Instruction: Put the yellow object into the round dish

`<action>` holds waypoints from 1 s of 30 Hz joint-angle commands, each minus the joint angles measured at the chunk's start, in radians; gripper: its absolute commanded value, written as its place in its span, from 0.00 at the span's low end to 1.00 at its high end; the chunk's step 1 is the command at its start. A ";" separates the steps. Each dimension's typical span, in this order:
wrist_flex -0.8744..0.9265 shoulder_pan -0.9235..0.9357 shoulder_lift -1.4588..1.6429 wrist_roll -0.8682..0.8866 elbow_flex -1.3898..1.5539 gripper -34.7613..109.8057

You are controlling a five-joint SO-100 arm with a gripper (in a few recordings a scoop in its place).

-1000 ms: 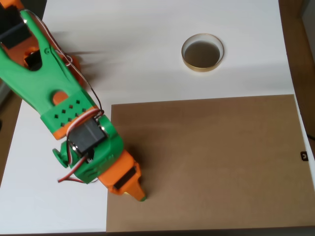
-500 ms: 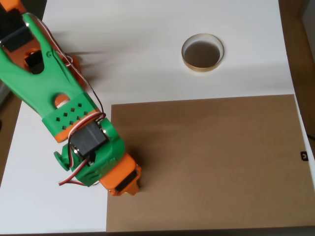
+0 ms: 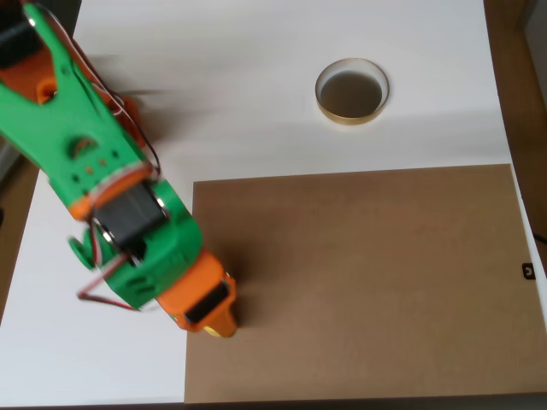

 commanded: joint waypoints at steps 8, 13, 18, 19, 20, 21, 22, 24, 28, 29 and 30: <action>0.017 -0.074 0.641 0.023 0.164 0.24; 0.057 -0.150 0.750 0.020 0.202 0.24; 0.098 -0.253 0.784 0.012 0.202 0.24; 0.109 -0.282 0.792 0.006 0.202 0.24; 0.117 -0.310 0.799 0.002 0.202 0.24; 0.126 -0.337 0.802 -0.003 0.199 0.24; 0.137 -0.367 0.802 -0.006 0.192 0.24; 0.152 -0.414 0.801 -0.012 0.181 0.24; 0.172 -0.502 0.779 -0.018 0.169 0.24; 0.175 -0.525 0.769 -0.021 0.167 0.24; 0.176 -0.549 0.761 -0.026 0.167 0.24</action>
